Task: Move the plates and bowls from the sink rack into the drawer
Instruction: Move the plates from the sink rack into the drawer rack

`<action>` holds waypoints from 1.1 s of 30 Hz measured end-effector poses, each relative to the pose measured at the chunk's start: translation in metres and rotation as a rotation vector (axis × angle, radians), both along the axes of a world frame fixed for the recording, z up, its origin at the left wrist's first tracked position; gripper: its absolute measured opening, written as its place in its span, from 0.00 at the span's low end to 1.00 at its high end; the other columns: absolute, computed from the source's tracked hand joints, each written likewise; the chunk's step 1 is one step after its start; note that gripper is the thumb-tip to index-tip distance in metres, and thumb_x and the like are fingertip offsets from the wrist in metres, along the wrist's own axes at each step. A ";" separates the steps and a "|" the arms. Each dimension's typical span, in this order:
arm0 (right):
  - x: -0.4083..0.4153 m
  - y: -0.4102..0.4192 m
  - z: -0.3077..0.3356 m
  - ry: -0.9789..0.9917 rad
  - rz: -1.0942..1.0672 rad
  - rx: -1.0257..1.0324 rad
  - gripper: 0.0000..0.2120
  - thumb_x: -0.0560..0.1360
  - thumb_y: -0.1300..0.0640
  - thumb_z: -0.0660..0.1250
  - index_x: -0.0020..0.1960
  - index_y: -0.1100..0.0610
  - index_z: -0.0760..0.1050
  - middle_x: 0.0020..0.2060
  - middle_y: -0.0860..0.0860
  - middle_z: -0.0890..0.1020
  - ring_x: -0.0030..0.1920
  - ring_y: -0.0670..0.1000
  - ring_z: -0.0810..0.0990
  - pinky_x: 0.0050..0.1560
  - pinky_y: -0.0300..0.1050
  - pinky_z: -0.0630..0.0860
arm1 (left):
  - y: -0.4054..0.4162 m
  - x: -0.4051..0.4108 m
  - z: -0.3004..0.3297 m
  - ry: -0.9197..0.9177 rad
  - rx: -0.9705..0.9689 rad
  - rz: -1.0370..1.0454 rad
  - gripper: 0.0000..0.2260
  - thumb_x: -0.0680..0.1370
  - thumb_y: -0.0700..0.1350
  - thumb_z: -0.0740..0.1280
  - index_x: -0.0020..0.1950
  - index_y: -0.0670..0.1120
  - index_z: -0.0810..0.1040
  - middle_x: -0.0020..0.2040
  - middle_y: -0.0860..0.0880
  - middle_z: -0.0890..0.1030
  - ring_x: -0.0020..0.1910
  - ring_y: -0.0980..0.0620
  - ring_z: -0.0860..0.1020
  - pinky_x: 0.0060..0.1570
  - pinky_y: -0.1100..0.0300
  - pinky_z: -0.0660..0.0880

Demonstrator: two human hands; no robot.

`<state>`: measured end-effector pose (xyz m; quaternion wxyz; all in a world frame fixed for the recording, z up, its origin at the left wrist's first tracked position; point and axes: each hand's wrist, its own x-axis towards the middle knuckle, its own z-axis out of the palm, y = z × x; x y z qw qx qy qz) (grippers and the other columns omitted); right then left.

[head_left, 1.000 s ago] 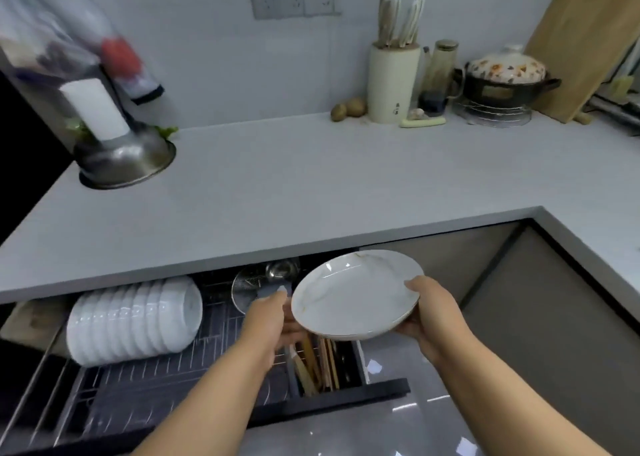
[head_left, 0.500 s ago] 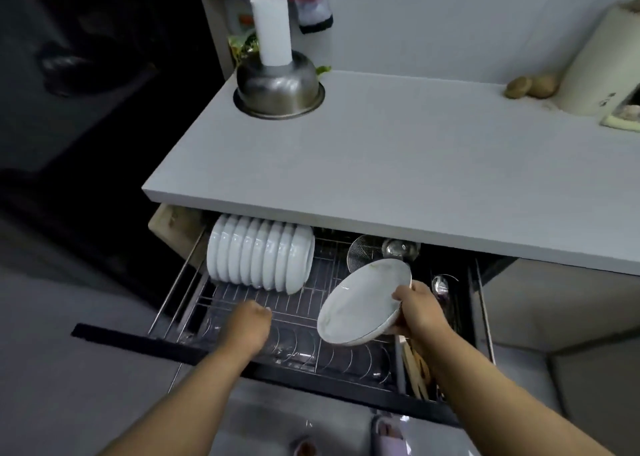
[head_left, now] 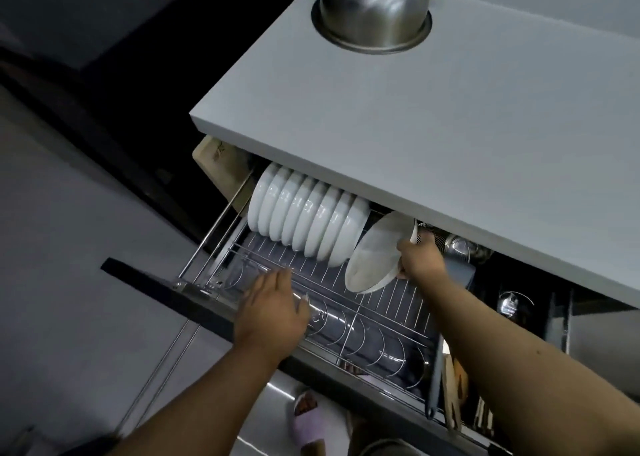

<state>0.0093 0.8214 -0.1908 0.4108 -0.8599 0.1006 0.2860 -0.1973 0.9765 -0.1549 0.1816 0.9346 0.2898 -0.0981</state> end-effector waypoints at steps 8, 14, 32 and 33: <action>0.013 0.030 -0.001 -0.112 0.188 -0.229 0.22 0.73 0.51 0.60 0.64 0.60 0.68 0.51 0.61 0.82 0.49 0.62 0.81 0.49 0.48 0.75 | 0.002 -0.002 -0.002 -0.037 -0.007 0.008 0.28 0.79 0.57 0.56 0.77 0.47 0.55 0.75 0.49 0.63 0.74 0.50 0.59 0.70 0.55 0.58; 0.026 0.048 -0.007 -0.085 0.311 -0.297 0.19 0.76 0.49 0.60 0.57 0.63 0.75 0.51 0.62 0.82 0.52 0.61 0.80 0.47 0.44 0.70 | 0.005 -0.003 -0.006 -0.039 -0.016 -0.008 0.30 0.79 0.58 0.55 0.78 0.47 0.52 0.77 0.48 0.59 0.76 0.49 0.55 0.73 0.53 0.53; 0.033 0.086 -0.013 -0.031 0.446 -0.342 0.21 0.82 0.53 0.51 0.65 0.65 0.72 0.59 0.65 0.77 0.61 0.61 0.75 0.61 0.49 0.72 | 0.006 -0.005 -0.012 -0.087 -0.040 0.013 0.30 0.77 0.56 0.58 0.76 0.46 0.57 0.74 0.48 0.64 0.73 0.50 0.61 0.70 0.55 0.59; 0.032 0.085 -0.013 -0.035 0.428 -0.339 0.22 0.82 0.51 0.50 0.66 0.64 0.71 0.60 0.64 0.77 0.62 0.61 0.75 0.61 0.48 0.70 | 0.006 -0.005 -0.012 -0.092 -0.043 0.016 0.30 0.77 0.56 0.59 0.76 0.46 0.59 0.74 0.48 0.65 0.72 0.50 0.62 0.70 0.55 0.60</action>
